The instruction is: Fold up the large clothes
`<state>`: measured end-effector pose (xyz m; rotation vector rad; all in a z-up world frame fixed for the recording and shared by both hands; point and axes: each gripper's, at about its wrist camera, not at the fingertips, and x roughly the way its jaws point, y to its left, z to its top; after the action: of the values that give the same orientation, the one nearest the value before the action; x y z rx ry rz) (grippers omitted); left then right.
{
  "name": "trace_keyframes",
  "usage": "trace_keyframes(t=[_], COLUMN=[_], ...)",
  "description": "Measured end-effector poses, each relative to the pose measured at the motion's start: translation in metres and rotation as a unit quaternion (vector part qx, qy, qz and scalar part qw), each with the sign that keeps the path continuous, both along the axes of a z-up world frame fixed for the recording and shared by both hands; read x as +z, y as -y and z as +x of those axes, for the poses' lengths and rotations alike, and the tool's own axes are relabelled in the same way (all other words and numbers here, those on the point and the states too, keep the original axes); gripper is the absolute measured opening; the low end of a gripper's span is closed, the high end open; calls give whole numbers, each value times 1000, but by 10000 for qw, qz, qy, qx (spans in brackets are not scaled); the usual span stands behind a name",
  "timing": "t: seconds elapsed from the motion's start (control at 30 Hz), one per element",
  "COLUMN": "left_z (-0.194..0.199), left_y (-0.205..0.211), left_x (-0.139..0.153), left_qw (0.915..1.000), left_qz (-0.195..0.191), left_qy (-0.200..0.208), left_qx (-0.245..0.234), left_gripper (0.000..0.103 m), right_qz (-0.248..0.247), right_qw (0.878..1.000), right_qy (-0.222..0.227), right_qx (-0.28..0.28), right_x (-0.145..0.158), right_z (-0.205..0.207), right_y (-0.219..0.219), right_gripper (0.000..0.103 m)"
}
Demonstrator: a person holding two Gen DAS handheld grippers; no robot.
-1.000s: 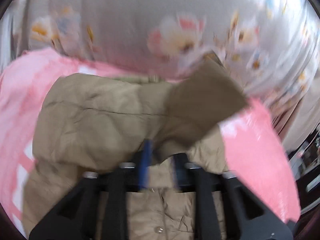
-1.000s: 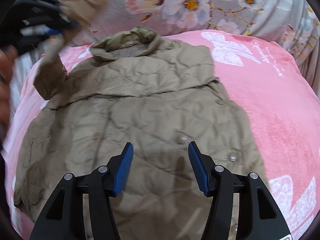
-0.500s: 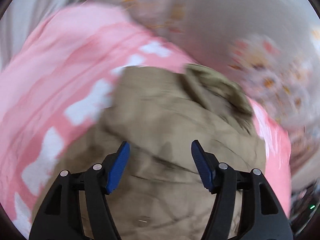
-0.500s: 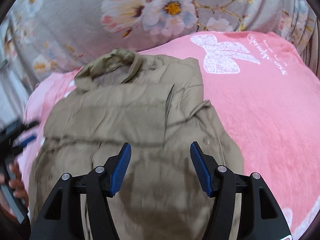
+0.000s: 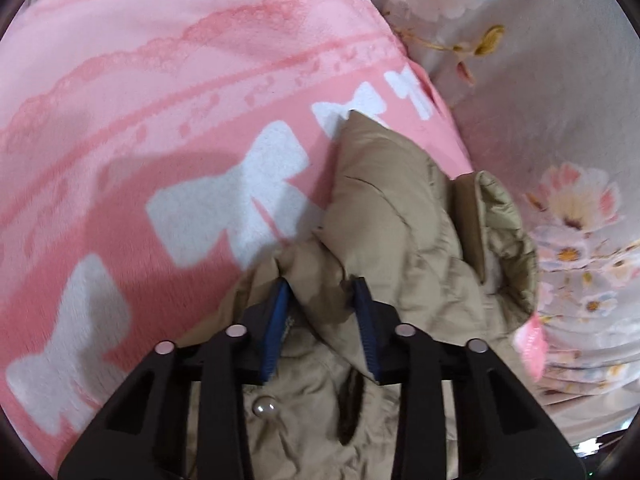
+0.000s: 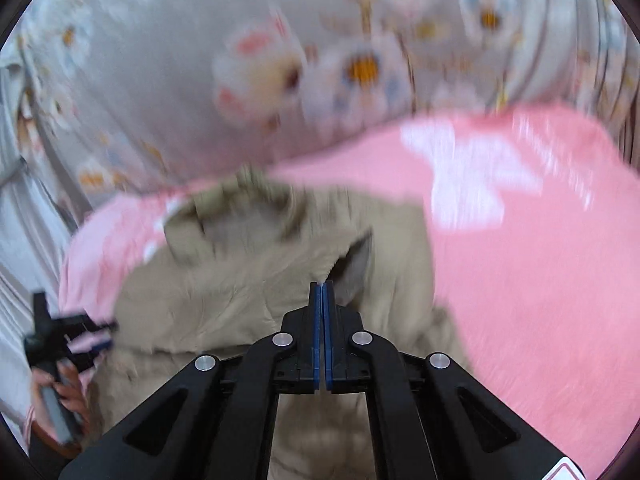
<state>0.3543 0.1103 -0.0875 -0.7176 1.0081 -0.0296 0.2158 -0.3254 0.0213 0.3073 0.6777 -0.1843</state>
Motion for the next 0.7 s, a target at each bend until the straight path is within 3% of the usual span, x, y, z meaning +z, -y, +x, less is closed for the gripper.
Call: trace_keyframes(t=[0.07, 0.13, 0.2, 0.33, 0.53, 0.6, 0.7], left_z=[-1, -3, -4, -6, -7, -12, -33], left_y=[7, 17, 25, 35, 51, 52, 50], left_x=[-1, 0, -1, -3, -2, 6, 41], left_qw=[9995, 9971, 9924, 9835, 9695, 9658, 9657], left_qz=[300, 744, 1223, 1770, 2403, 2531, 2452], left_qy=[5, 65, 59, 132, 206, 192, 548], left_qx=[-60, -112, -158, -346, -437, -532, -662], left_gripper=[27, 23, 13, 12, 12, 12, 12], right_qz=[-270, -458, -367, -110, -238, -204, -122], right_qw=[9994, 9962, 9929, 9902, 9888, 9879, 9935], right_qy=[-214, -735, -1127, -1391, -1473, -1537, -1118], right_qx=[-45, -92, -93, -56, 53, 32, -184], right_x=[-11, -45, -76, -109, -115, -106, -72], right_z=[9, 20, 19, 14, 16, 8, -12], right_y=[1, 0, 4, 9, 6, 6, 12], right_gripper=[1, 1, 1, 1, 2, 5, 8])
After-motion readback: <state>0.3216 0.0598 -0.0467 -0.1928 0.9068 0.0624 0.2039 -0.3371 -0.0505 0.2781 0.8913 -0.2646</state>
